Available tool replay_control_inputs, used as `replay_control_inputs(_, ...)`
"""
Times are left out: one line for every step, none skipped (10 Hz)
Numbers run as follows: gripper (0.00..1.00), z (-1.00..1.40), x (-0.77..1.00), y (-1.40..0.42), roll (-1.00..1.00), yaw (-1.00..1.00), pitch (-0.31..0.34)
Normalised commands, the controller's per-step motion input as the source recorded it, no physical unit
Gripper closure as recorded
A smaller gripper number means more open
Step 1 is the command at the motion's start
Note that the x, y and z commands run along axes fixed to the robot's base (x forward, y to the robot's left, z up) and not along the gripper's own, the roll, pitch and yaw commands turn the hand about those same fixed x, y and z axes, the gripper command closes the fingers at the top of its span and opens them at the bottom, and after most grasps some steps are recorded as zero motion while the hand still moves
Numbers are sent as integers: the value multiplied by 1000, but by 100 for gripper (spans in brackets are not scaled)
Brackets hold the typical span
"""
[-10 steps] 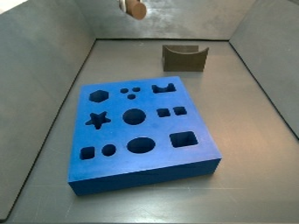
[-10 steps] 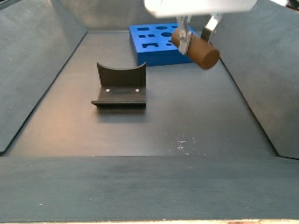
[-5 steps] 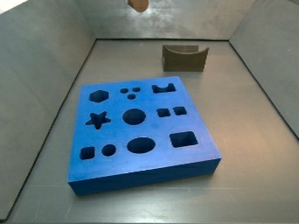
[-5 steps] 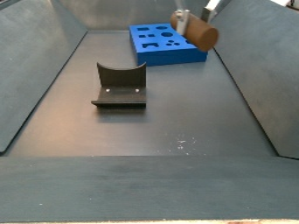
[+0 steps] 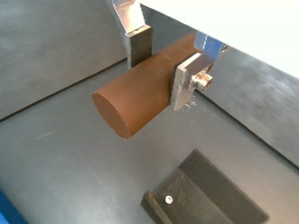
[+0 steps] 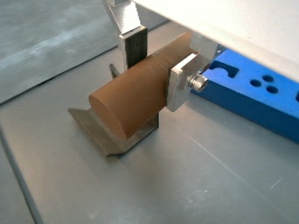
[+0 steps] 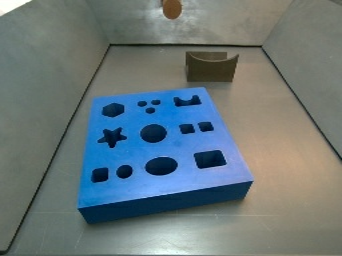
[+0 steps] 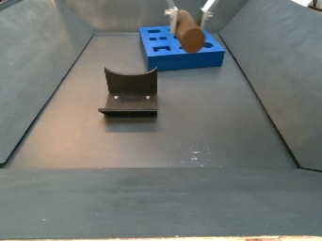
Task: Pick up the round object. Move up. Place the round object on the fixture. Regrasp the round object. Move to above the board. Insert the round object.
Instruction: Place the round object on the fixture.
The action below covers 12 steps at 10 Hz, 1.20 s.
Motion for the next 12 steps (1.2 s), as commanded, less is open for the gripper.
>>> replay_control_inputs(100,-6,1000,-88,222,-300,461)
replay_control_inputs(100,-8,1000,-73,161,-176,399)
replay_control_inputs(100,-7,1000,-59,108,-93,330)
replay_control_inputs(100,-4,1000,-49,86,-57,299)
replay_control_inputs(100,-3,1000,-40,73,-34,272)
replay_control_inputs(100,0,1000,-34,65,-21,276)
replay_control_inputs(100,3,1000,-30,60,-14,269)
replay_control_inputs(100,71,943,492,-1000,66,94)
replay_control_inputs(100,73,887,492,-1000,67,96)
replay_control_inputs(100,44,771,353,-1000,42,111)
replay_control_inputs(100,24,702,211,-1000,35,129)
replay_control_inputs(100,6,620,108,-1000,29,154)
